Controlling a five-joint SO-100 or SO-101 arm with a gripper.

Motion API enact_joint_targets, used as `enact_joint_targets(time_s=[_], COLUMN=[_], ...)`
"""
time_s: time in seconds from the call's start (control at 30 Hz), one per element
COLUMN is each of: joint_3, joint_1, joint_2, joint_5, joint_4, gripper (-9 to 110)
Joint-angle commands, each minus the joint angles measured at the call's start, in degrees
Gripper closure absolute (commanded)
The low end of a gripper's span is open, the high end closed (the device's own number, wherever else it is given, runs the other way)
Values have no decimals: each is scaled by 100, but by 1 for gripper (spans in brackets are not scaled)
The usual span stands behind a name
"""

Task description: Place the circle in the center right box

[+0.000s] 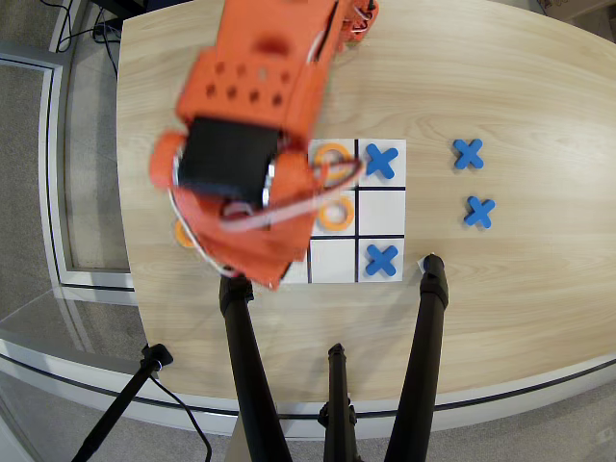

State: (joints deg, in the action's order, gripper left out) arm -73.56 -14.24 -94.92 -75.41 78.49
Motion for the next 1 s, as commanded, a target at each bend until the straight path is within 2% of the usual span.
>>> enact_joint_targets(time_s=[0.0,0.27,0.5,0.7,0.97], joint_3=[-1011,-5027,-8288,-9668,-10283], joint_1=[-18,299,1063,1477,1600], joint_2=[-1204,-4192,-6653,-7945,-8771], joint_5=[-158,-677,-888,-888,-888], joint_4=[35,-958,-1424,-1318,-1037], gripper=[97,97,97,97,97])
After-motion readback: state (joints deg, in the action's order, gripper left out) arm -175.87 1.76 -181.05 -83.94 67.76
